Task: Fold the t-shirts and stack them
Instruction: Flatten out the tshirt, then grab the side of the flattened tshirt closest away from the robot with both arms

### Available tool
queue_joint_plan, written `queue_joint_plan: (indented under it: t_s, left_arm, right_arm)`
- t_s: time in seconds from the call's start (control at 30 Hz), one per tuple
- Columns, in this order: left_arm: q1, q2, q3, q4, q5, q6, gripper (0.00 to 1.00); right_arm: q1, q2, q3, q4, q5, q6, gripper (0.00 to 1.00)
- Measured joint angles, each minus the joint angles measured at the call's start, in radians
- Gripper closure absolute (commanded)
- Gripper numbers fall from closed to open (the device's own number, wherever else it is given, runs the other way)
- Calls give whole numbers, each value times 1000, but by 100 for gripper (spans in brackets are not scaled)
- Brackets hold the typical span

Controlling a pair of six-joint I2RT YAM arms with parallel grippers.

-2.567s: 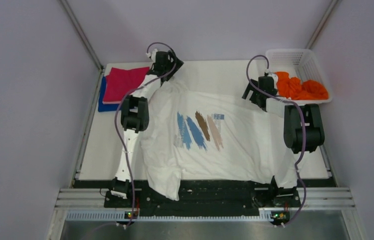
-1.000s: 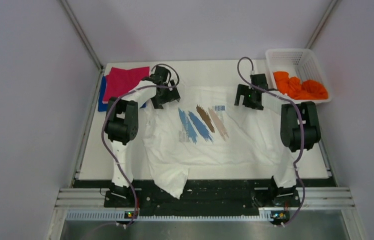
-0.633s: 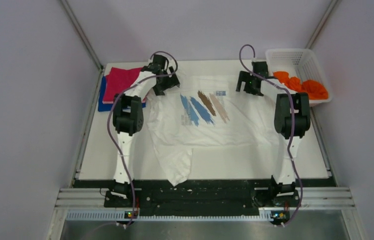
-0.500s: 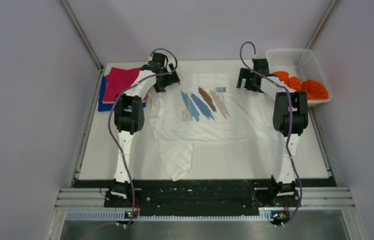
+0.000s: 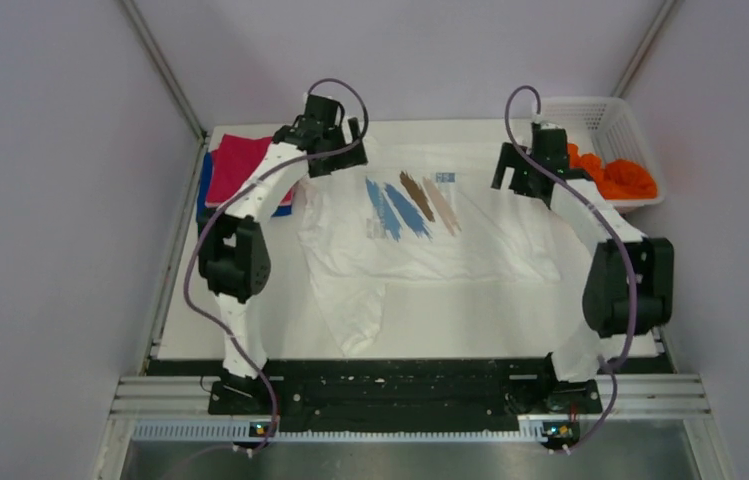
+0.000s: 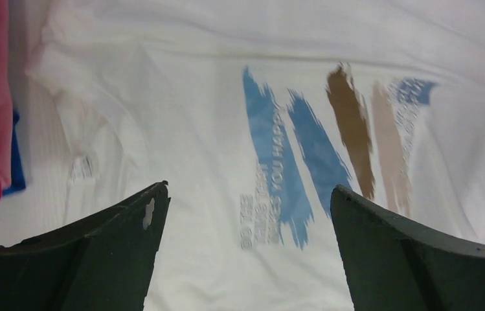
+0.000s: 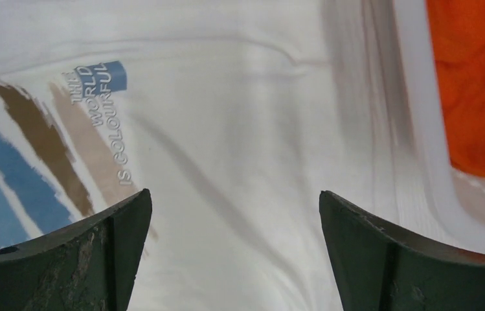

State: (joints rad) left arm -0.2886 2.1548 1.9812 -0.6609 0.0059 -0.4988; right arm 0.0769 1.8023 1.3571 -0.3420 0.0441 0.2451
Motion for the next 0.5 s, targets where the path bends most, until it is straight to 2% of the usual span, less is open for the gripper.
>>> queue_joint_plan:
  t_s: [0.03,0.1,0.2,0.33,0.5]
  left_arm:
    - [-25,-137,-105,-3,-27,-3,1]
    - [-76,-253,-186,2,-43,-13,1]
    - [-167,-571,-459,17,-68,-66,4]
    - [-275,-892,-808,2,-114,-150,14]
    - [-504,-1037,-1141,-66,-122,-275,20]
  right_arm:
    - [6,-95,-70,12,9,14,1]
    - [14,-266,-193,32,29,50,1]
    - [19,-510,-399,76,68,128,1]
    - [18,-713,-599,73,121,212,1]
    - [12,-856,-711,58,180,291,1]
